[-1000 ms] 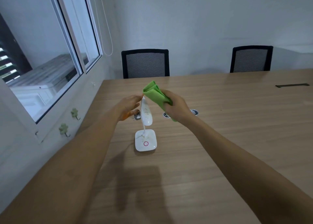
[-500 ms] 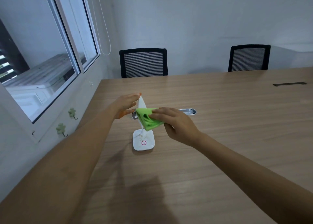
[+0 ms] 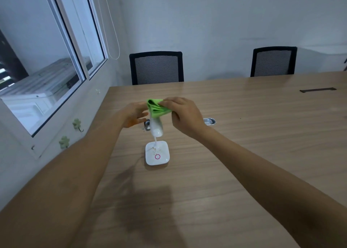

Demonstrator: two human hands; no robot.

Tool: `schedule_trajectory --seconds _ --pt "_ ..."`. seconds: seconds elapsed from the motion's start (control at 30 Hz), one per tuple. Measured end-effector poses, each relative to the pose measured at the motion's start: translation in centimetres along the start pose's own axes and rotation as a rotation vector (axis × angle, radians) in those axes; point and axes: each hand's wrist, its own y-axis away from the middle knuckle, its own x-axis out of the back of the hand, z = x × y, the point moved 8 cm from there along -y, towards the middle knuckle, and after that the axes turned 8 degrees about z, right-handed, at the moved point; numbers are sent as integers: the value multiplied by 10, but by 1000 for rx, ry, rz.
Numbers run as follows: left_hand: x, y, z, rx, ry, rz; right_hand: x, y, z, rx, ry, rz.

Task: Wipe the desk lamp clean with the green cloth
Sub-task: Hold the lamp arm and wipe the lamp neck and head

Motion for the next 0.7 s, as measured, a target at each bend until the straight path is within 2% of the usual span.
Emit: schedule_trajectory --seconds 0.17,0.4,0.5,0.57,0.7 --pt "1 -2 1 -1 -3 -14 -10 8 -16 58 -29 -77" --pt "5 -8 -1 14 -29 -13 4 69 -54 341 32 -83" --pt "6 -10 -2 20 -27 -24 11 81 -62 439 20 -25" --pt "6 -10 -2 16 -22 -21 13 72 -56 413 33 14" --pt "5 -9 0 -9 -29 -51 9 26 -32 216 117 21"
